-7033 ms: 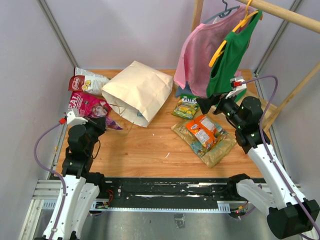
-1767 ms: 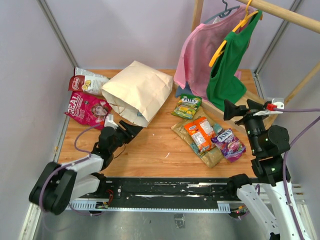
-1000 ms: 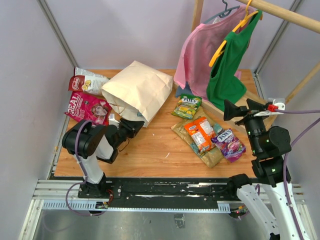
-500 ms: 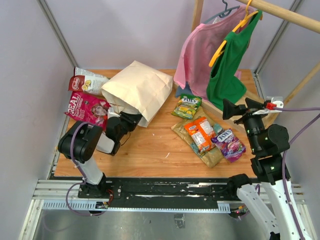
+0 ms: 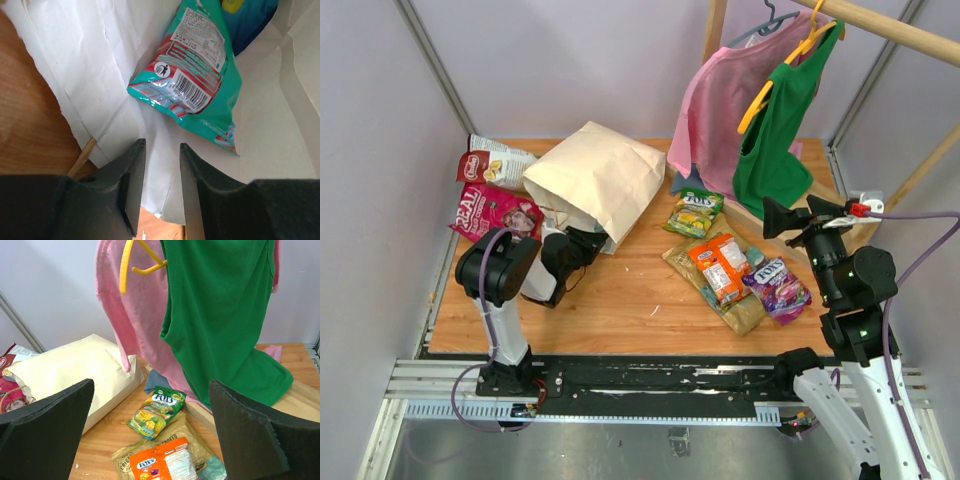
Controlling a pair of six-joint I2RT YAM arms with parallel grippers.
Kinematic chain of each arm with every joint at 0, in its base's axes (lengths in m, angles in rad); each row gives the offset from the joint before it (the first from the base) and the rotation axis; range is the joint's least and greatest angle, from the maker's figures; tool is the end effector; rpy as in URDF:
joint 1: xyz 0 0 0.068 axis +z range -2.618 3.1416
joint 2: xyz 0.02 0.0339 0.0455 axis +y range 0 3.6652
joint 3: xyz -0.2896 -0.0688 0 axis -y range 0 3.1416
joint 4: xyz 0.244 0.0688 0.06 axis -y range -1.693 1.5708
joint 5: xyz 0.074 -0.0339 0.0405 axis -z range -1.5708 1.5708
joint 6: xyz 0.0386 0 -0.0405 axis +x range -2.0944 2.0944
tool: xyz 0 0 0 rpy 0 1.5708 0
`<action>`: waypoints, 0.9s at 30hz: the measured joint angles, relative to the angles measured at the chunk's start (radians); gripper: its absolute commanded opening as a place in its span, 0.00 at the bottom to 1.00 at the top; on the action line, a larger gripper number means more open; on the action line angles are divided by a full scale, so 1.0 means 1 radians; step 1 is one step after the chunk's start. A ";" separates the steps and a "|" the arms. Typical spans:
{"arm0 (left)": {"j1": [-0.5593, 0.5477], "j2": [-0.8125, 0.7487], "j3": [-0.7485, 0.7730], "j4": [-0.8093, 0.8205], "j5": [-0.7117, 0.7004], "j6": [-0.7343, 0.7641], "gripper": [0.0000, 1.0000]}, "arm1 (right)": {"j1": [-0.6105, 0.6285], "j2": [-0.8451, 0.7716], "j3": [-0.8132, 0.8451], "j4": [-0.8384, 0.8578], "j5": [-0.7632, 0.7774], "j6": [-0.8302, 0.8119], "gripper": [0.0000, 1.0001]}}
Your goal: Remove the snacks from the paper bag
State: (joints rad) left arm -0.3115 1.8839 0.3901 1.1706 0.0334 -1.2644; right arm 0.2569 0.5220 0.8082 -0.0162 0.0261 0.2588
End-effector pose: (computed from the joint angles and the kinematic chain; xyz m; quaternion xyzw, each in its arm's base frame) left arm 0.2800 -0.0915 0.1146 -0.3635 0.7256 -0.4236 0.4023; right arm 0.0918 0.0231 0.4144 0.0110 0.6054 0.1953 0.7715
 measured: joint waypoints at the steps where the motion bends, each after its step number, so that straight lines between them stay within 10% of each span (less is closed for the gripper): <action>1: 0.000 0.002 0.004 0.003 -0.006 0.000 0.38 | 0.000 0.001 0.000 0.000 0.000 0.000 0.98; 27: -0.044 0.082 0.112 -0.018 -0.086 0.003 0.24 | 0.000 0.000 0.000 0.005 0.000 0.001 0.98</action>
State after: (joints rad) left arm -0.3553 1.9656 0.5022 1.1526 -0.0528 -1.2610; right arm 0.2569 0.5220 0.8078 -0.0116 0.0257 0.2600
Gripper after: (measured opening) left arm 0.272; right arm 0.984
